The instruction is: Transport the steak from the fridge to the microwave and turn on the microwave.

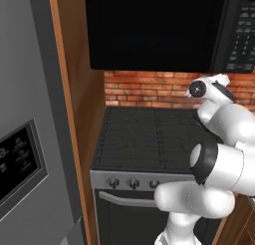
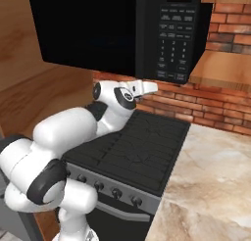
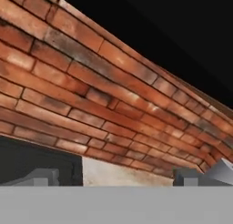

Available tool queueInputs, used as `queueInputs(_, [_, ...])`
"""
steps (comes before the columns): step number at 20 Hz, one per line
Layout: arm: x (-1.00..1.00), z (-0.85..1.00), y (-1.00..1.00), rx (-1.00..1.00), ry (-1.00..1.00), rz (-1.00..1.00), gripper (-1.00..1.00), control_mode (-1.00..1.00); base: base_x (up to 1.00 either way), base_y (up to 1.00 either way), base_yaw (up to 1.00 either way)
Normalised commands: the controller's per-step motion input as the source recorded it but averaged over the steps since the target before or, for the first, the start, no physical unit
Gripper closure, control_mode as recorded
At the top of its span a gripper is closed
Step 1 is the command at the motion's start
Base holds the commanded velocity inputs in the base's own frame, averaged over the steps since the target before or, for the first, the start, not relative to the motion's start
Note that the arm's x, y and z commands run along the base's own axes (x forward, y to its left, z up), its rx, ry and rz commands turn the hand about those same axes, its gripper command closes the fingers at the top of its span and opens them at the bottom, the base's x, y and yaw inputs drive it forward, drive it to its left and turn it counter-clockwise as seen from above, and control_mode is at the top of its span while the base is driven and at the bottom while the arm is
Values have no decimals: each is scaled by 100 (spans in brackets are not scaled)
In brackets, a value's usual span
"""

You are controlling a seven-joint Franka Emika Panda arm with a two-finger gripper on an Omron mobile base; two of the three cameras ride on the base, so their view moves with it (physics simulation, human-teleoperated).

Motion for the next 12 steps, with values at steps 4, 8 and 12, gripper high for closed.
queueInputs(4, [58,16,13,-4,-3,3,-100,-100,0,0,0])
queueInputs(8, [-99,0,12,-3,0,23,-100,-100,0,0,0])
queueInputs(12, [-100,2,6,0,0,21,-100,-100,0,0,0])
